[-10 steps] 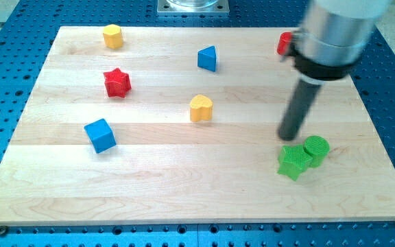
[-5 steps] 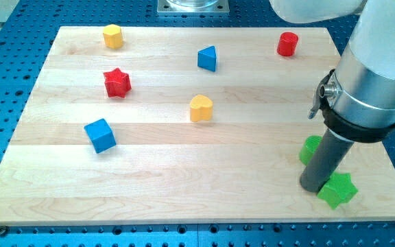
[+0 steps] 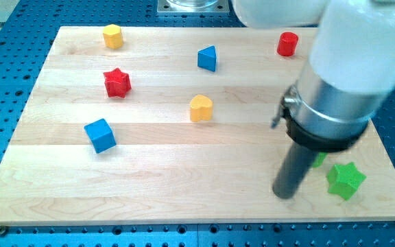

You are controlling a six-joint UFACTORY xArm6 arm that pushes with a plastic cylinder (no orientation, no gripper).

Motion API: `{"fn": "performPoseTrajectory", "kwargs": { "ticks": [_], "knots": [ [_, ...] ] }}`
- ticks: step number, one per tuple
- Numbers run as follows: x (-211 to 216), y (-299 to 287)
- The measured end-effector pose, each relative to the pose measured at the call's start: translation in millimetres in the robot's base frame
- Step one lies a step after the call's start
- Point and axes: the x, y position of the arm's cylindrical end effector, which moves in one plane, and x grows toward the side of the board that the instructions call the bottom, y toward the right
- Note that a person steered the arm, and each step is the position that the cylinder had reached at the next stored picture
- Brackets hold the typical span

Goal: Place the green blocks at the bottom right of the board

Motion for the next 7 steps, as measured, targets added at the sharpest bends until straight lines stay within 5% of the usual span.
{"fn": "performPoseTrajectory", "kwargs": {
  "ticks": [1, 3, 7],
  "knots": [
    [-34.8, 12.5],
    [-38.5, 64.6],
    [-39.7, 71.0]
  ]
}}
